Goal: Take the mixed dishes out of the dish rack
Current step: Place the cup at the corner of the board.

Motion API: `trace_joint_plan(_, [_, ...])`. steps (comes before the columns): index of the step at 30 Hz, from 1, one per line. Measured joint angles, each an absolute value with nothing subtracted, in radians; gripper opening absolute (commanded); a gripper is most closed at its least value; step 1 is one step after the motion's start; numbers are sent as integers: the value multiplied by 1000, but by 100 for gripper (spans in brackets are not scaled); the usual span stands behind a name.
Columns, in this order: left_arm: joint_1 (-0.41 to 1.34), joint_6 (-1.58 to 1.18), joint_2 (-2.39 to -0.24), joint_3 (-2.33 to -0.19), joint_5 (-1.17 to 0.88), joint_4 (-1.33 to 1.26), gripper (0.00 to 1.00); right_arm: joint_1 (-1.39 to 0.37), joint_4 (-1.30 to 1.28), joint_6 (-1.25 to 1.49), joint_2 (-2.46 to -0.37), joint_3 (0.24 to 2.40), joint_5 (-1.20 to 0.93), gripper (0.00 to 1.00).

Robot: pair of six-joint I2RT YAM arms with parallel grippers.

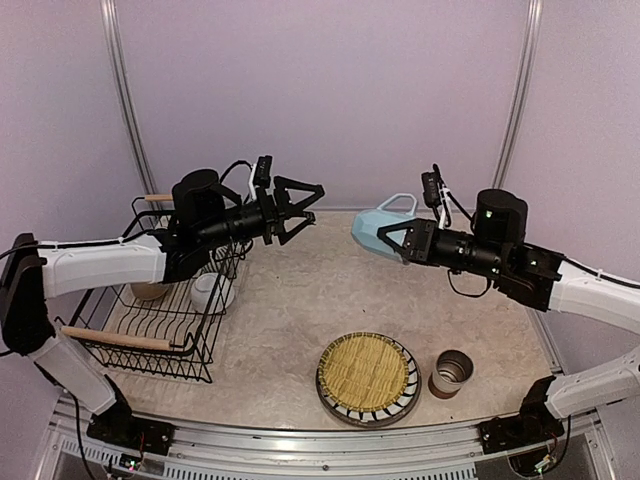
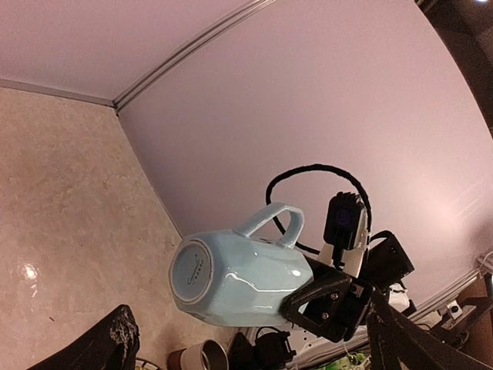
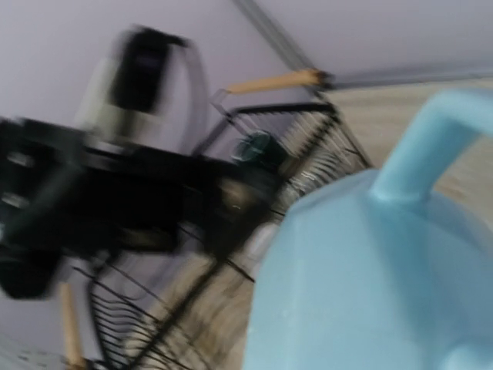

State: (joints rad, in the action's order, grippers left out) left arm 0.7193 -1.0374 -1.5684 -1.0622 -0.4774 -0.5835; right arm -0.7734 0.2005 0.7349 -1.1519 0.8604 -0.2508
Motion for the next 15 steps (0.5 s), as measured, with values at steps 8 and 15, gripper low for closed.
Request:
trace_joint_plan(8, [656,-852,-1417,-1062,-384,-294,99,-772,-469,678,-1043,981,14,0])
trace_joint_plan(15, [619,-768,-1361,-1062,-368,-192,99,-769,-1025,747,-1040,1064,188,0])
